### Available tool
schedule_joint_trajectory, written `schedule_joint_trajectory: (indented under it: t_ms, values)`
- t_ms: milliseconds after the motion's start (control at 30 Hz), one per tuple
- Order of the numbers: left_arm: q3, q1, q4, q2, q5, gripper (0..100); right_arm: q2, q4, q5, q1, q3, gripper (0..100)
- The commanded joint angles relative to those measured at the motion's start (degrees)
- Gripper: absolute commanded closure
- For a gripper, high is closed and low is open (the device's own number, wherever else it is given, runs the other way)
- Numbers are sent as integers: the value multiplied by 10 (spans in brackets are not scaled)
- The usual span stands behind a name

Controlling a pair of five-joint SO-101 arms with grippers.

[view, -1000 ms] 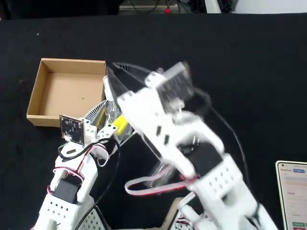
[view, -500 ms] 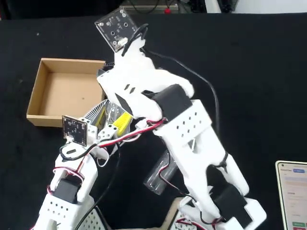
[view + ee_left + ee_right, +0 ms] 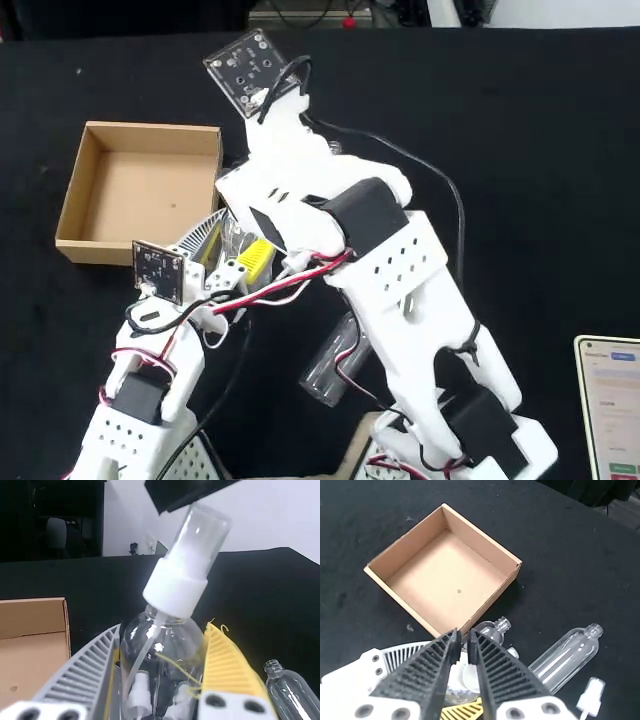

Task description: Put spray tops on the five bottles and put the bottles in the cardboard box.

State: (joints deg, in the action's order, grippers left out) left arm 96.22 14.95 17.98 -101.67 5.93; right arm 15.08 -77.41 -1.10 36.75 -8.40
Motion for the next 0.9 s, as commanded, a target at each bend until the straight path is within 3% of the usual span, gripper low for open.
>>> schedule_joint_trajectory:
  t_ms: [0,300,633,867]
  values:
    - [13,3,1,0,-3,837,29,-11,-23,-5,-31,974]
    - [13,3,2,0,1,837,78,3,-23,13,-82,973]
    - [13,0,26,-1,-3,837,167,18,-22,-33,30,973]
    - [3,-2,12,-5,-4,837,338,79,50,-160,204,973]
